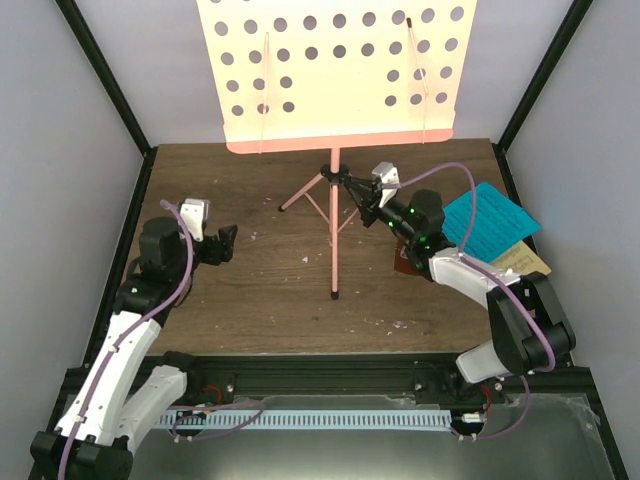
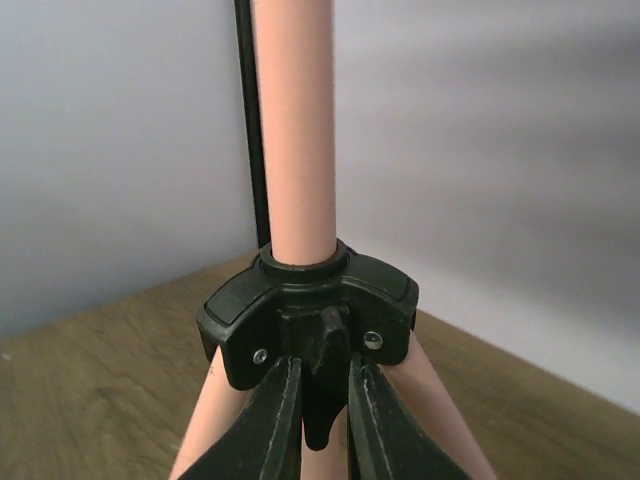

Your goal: Pack up the instrument practice props

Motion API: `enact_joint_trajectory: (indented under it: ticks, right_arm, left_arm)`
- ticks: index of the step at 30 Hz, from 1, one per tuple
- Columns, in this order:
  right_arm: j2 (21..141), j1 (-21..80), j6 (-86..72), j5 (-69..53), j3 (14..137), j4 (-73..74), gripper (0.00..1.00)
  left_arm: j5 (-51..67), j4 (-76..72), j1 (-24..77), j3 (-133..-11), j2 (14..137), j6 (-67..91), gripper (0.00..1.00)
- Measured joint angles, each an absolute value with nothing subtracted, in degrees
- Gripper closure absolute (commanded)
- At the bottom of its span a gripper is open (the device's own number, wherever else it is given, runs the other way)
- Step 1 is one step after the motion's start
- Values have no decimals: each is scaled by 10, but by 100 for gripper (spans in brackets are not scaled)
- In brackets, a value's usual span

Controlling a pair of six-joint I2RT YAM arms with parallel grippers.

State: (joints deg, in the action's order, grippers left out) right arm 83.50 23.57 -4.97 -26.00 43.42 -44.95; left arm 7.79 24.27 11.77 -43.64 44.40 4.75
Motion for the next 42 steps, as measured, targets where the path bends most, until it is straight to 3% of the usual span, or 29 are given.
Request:
enact_joint_trajectory:
  ticks: [8, 11, 13, 19, 25, 32, 42]
  right_arm:
    - [823, 238, 162, -235, 433, -428, 88]
    - [820, 242, 232, -220, 433, -424, 83]
    - [818, 246, 266, -204, 433, -421, 72]
    - [789, 247, 270, -178, 398, -391, 24]
    - [666, 249, 121, -205, 361, -392, 1]
    - [606, 248, -133, -175, 371, -320, 0]
    - [660, 248, -507, -193, 405, -289, 0]
  left_arm:
    - [78, 243, 118, -436, 444, 48, 18]
    - [78, 243, 118, -436, 444, 48, 18]
    - [78, 243, 118, -436, 445, 48, 18]
    - [78, 244, 118, -436, 448, 47, 18]
    - [78, 246, 118, -436, 449, 47, 18]
    - [78, 247, 118, -436, 449, 47, 18]
    - [78, 248, 118, -436, 449, 47, 18]
